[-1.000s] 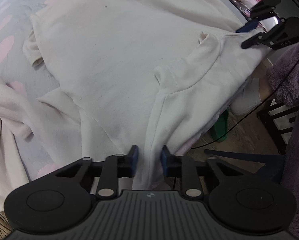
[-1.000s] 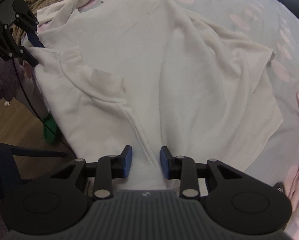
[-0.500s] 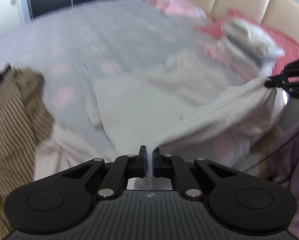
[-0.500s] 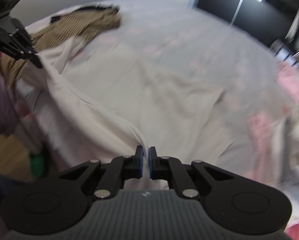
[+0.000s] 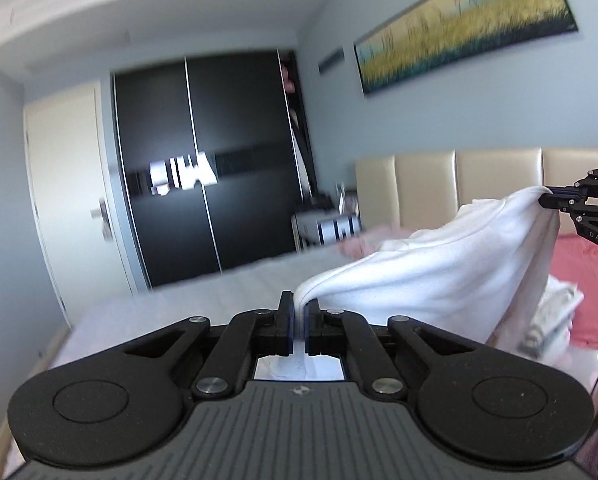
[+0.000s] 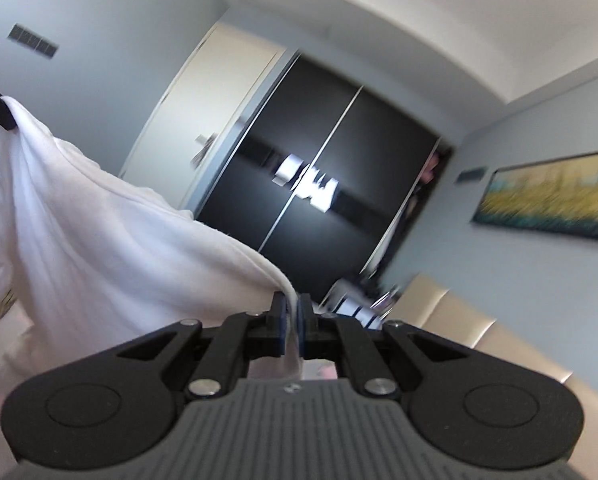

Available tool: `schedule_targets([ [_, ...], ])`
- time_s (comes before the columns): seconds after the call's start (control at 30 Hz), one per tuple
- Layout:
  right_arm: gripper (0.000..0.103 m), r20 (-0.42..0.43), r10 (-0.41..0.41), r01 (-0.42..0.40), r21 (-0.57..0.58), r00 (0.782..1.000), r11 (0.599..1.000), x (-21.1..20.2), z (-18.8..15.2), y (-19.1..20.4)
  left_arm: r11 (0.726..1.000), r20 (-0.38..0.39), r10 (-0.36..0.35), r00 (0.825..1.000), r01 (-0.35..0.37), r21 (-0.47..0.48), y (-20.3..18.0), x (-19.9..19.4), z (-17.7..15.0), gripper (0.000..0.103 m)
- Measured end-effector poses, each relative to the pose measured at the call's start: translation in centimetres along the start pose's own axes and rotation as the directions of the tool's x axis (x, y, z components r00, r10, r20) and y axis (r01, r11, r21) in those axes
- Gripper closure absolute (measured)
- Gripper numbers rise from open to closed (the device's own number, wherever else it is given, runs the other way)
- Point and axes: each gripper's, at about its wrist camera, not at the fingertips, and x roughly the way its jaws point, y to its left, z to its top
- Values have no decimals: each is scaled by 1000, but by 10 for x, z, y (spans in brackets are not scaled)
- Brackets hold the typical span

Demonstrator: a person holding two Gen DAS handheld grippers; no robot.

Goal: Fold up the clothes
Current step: 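Lift the cream sweater high with both grippers and shake it out, then lay the cream sweater flat on the bed and open both grippers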

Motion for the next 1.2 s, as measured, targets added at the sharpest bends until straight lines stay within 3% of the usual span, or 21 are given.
schedule_targets([
  [0.17,97,143,-116,112,36,983,993,-38,42,-24,997,154,31,988,-41,68,-19,-46,36,100],
  [0.27,97,211,-147,137,59,966,989,-64,57,-34,995,207,33,978,-51,84,-30,-73,51,100],
  [0.43,97,246,-143,131,65,959,989,-84,67,-42,992,186,45,981,-66,112,-39,-84,57,100],
  [0.6,97,218,-119,112,46,968,993,-63,61,-33,991,120,41,992,-55,120,-30,-61,50,100],
  [0.8,97,132,-60,56,37,989,998,-8,40,-13,993,-4,35,999,-35,112,-8,1,20,100],
  [0.93,97,51,-6,4,32,999,999,47,19,7,995,-117,34,993,-22,102,12,63,-8,100],
  [1.1,97,-71,64,-62,29,995,998,132,-24,43,993,-274,37,961,-4,121,33,161,-64,101],
  [1.2,97,-165,107,-101,42,981,994,193,-55,70,996,-366,31,930,3,93,49,222,-105,100],
])
